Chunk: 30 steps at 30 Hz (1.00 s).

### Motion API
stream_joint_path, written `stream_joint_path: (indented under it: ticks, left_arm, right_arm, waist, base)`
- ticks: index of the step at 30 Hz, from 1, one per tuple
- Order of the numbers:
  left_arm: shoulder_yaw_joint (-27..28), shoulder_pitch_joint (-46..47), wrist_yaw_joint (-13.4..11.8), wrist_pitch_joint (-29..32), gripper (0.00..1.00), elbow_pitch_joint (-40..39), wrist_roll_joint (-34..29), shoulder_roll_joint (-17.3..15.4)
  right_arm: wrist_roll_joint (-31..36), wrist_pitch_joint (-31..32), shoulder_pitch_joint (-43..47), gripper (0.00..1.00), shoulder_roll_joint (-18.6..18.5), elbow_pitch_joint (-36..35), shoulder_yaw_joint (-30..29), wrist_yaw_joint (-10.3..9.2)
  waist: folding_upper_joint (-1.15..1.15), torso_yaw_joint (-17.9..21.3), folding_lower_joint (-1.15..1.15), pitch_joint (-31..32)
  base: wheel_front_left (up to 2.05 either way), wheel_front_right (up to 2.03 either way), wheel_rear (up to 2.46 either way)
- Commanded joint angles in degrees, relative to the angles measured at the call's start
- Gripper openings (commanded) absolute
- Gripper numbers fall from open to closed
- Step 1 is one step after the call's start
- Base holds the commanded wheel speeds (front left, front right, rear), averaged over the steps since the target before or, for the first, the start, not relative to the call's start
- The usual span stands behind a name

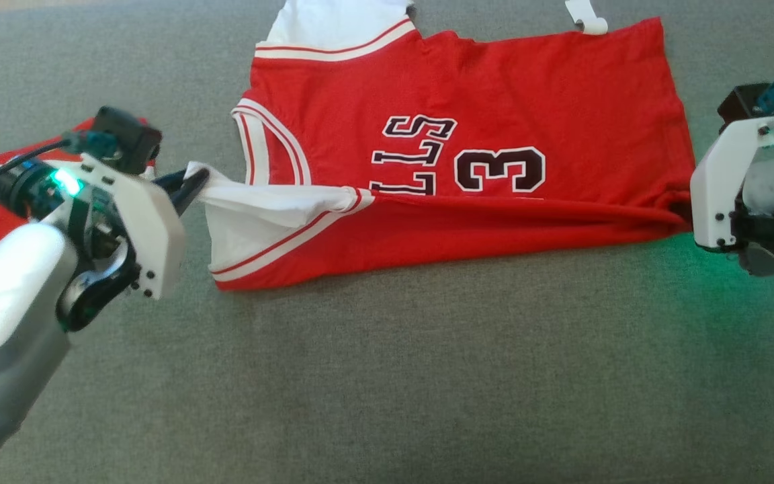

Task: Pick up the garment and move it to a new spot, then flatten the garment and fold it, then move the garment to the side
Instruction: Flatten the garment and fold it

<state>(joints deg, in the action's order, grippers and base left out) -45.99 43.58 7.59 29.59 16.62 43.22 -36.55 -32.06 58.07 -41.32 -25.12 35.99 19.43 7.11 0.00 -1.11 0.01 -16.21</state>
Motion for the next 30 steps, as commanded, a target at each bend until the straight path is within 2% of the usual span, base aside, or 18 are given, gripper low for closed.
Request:
stream_joint_path:
  ticks: [1,3,4,5,6,11,16,19,21,22,24,28,30]
  left_arm:
    - [1.49,4.17,-0.13,-0.80,0.00,-0.37,-0.78,-2.24]
    - [-0.48,6.11,-0.12,-1.63,0.00,0.68,-1.04,-1.98]
    - [-1.24,7.11,-0.12,-2.22,0.00,1.36,-1.23,-1.75]
    - [-1.63,8.24,-0.12,-3.43,0.46,2.18,-1.84,-1.46]
    - [-1.87,9.34,-0.11,-4.95,1.00,3.14,-2.60,-1.01]
    - [-0.31,13.27,-1.09,-14.45,1.00,9.68,-5.13,2.80]
    - [0.99,13.85,-2.23,-23.08,1.00,14.78,-5.93,6.09]
    - [2.43,12.90,-3.53,-28.04,1.00,16.46,-5.35,7.49]
    - [4.15,11.70,-5.42,-32.49,1.00,16.80,-4.75,8.37]
    - [5.92,9.83,-7.33,-37.12,1.00,16.55,-4.02,9.09]
    - [7.74,7.36,-9.08,-41.10,1.00,15.78,-3.01,9.84]
    - [11.74,1.31,-12.51,-44.25,1.00,11.27,-2.25,10.92]
    - [14.80,-2.47,-14.32,-44.51,1.00,7.53,-2.42,11.68]
  right_arm:
    - [0.77,-0.25,-1.19,0.00,-0.07,-1.07,-0.13,0.37]
    - [1.48,-1.43,-1.83,0.00,0.19,-1.07,-0.40,0.37]
    - [2.18,-3.11,-2.31,0.83,0.25,-1.32,-0.59,0.37]
    - [2.75,-4.84,-2.79,1.00,0.44,-1.19,-1.05,0.37]
    - [3.12,-6.98,-3.31,1.00,0.81,-1.38,-1.17,0.37]
    - [5.56,-22.23,-6.49,1.00,3.02,0.68,-4.75,0.37]
    - [7.61,-32.89,-7.16,1.00,3.45,3.39,-3.57,0.37]
    - [8.22,-41.68,-6.74,1.00,3.23,3.63,-3.18,0.37]
    - [9.05,-48.05,-5.89,1.00,2.83,3.22,-2.63,0.37]
    - [8.80,-53.70,-4.45,1.00,3.18,2.58,-2.50,0.37]
    - [9.49,-59.23,-2.73,1.00,3.10,1.65,-2.46,0.37]
    - [10.77,-67.83,1.70,1.00,3.98,-0.40,-4.34,0.37]
    - [11.80,-70.08,4.38,1.00,4.92,-1.66,-5.80,0.37]
  waist:
    - [0.00,0.15,-0.01,-0.44]
    - [0.00,0.21,-0.01,-0.93]
    - [0.00,0.21,-0.01,-1.16]
    - [0.00,0.19,-0.01,-1.39]
    - [0.00,0.17,-0.01,-1.62]
    - [0.00,-0.01,-0.01,-2.31]
    - [0.00,-0.29,-0.01,-1.37]
    - [0.00,-0.53,-0.01,-0.08]
    - [0.00,-0.75,-0.01,1.03]
    - [0.00,-0.83,-0.01,2.30]
    - [0.00,-0.89,-0.01,3.74]
    - [0.00,-0.75,-0.01,6.38]
    - [0.00,-0.58,-0.01,7.47]
  base:
    - [0.00,0.00,0.00]
    - [0.00,0.00,0.00]
    - [0.00,0.00,0.00]
    - [0.00,0.00,0.00]
    - [0.00,0.00,0.00]
    - [0.00,0.00,0.00]
    - [0.00,0.00,0.00]
    - [0.00,0.00,0.00]
    - [0.00,0.00,0.00]
    - [0.00,0.00,0.00]
    - [0.00,0.00,0.00]
    - [0.00,0.00,0.00]
    - [0.00,0.00,0.00]
